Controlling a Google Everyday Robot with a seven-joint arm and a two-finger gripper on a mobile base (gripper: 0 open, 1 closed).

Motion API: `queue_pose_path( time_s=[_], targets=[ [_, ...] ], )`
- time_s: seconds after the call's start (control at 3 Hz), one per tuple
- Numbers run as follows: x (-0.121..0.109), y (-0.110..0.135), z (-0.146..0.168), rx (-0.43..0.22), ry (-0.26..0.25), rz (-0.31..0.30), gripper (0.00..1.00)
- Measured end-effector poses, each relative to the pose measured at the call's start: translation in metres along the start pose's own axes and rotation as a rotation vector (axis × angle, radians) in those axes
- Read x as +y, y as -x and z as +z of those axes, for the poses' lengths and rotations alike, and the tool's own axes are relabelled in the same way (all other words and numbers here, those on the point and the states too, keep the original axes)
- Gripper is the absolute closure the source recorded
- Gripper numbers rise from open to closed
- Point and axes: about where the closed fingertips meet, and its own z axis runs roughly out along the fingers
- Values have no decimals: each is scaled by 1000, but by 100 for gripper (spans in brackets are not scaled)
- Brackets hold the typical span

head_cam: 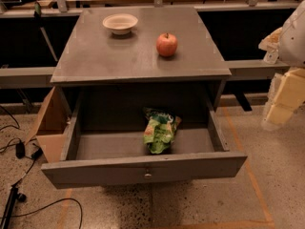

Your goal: Pick green rice chip bag from top drawer and place on counter

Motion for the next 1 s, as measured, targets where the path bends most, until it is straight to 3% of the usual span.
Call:
queue_pose_path(
  time_s=[0.33,0.67,1.0],
  targets=[
    [0,0,0,0,0,0,0],
    [-2,3,5,-50,11,35,0],
    [-9,17,60,-236,96,256,0]
  ],
)
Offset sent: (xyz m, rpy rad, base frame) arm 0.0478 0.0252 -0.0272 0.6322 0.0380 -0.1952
